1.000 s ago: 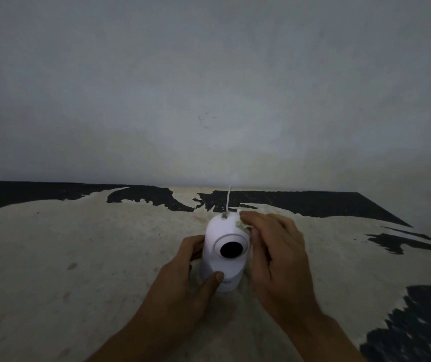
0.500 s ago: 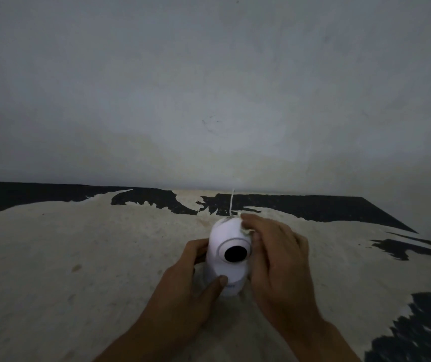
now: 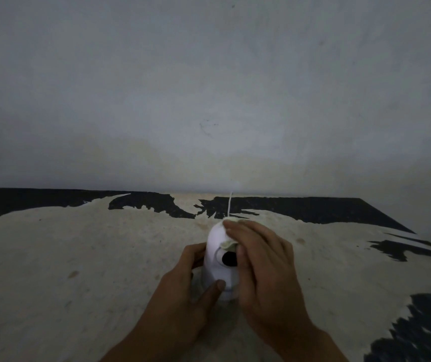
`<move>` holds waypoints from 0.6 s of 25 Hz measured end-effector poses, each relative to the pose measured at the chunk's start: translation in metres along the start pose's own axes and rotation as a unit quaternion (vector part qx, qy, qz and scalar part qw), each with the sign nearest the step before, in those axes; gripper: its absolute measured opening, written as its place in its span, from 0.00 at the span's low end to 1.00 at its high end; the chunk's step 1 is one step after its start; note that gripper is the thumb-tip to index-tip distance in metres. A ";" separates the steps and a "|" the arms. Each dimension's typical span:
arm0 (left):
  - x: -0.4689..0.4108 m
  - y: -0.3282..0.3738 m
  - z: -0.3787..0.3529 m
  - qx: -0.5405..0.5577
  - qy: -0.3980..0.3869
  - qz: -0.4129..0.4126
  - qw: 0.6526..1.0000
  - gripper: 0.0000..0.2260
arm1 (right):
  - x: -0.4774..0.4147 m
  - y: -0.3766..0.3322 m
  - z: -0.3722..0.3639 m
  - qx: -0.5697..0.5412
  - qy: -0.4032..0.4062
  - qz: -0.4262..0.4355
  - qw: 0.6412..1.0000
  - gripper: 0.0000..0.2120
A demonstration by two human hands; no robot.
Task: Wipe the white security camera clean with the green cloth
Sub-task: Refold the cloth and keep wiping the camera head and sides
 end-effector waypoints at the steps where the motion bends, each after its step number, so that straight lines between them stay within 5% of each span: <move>1: -0.001 0.001 -0.001 0.000 -0.002 -0.011 1.000 0.24 | 0.000 0.001 0.002 -0.039 -0.006 -0.061 0.997 0.19; 5: -0.001 0.000 -0.001 0.003 -0.012 -0.024 1.000 0.23 | 0.004 0.013 0.002 -0.281 -0.026 -0.234 0.930 0.16; 10: -0.001 0.000 0.000 0.001 -0.007 -0.020 1.000 0.23 | 0.004 0.017 0.004 -0.147 0.010 -0.080 0.986 0.21; 15: 0.000 -0.001 0.000 0.012 -0.018 -0.018 1.000 0.24 | -0.004 0.026 0.000 -0.269 -0.016 -0.221 0.937 0.11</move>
Point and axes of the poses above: each hand's wrist, its own x-axis away from the middle knuckle, its own z-axis out of the back of the hand, y = z × x, the point moved 2 cm from there along -x, towards the middle knuckle, and after that the axes turned 5 degrees about -y, right-handed, at the moved point
